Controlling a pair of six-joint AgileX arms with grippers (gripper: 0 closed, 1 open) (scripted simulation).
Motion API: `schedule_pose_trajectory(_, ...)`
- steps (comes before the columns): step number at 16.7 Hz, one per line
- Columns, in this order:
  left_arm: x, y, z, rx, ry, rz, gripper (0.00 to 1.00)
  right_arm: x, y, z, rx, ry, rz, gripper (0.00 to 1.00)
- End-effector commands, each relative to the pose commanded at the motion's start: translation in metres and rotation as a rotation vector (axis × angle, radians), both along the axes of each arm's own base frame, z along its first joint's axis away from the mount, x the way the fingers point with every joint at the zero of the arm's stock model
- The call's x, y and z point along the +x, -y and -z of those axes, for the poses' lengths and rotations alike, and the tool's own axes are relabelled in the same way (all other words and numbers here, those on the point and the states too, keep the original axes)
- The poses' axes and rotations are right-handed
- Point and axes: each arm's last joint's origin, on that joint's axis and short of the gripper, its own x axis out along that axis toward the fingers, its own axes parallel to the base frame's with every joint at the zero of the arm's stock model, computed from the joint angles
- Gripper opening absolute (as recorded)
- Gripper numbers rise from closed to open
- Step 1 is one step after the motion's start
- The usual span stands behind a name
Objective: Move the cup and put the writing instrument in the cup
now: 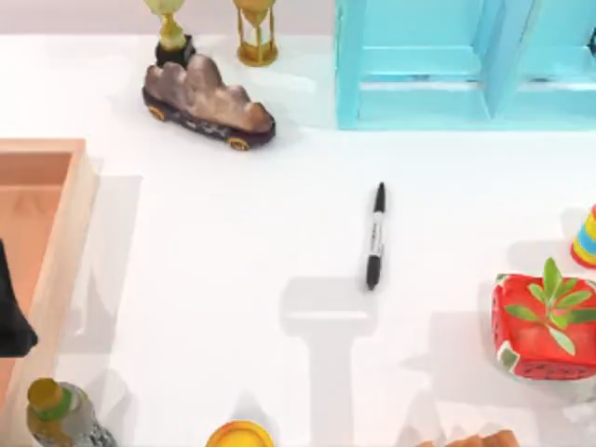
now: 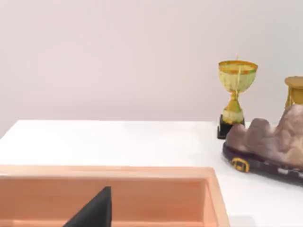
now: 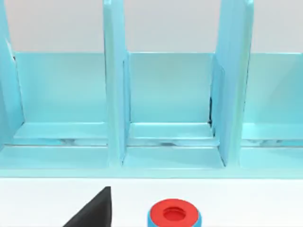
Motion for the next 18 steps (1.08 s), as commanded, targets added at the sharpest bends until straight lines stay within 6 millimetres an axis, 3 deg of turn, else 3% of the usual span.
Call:
schedule_pose_trajectory(5,0.000,-0.001,-0.011,0.010,-0.058,-0.015,1.00,0.000,0.000,0.000,0.000,0.000,0.000,1.00)
schedule_pose_trajectory(10,0.015,-0.007,-0.060,0.045,-0.331,-0.049,1.00,0.000,0.000,0.000,0.000,0.000,0.000,1.00)
schedule_pose_trajectory(14,0.059,-0.017,-0.093,0.063,-0.706,-0.060,1.00,0.000,0.000,0.000,0.000,0.000,0.000,1.00)
schedule_pose_trajectory(18,0.118,-0.033,-0.103,0.059,-1.085,-0.046,1.00,0.000,0.000,0.000,0.000,0.000,0.000,1.00)
